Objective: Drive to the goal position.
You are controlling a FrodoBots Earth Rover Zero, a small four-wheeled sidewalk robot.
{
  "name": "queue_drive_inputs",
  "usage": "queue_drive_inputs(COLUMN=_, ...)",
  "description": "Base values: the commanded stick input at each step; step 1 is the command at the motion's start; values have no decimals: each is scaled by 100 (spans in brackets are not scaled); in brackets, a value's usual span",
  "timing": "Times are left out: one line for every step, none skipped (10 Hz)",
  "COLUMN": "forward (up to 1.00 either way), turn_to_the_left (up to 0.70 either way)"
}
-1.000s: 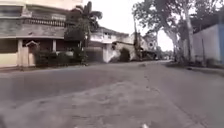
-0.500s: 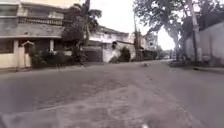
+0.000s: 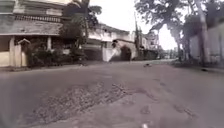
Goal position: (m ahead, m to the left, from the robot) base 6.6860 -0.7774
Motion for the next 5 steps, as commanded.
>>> queue_drive_inputs(forward=100, turn_to_the_left=1)
queue_drive_inputs(forward=100, turn_to_the_left=1)
queue_drive_inputs(forward=100, turn_to_the_left=1)
queue_drive_inputs(forward=100, turn_to_the_left=1)
queue_drive_inputs(forward=100, turn_to_the_left=1)
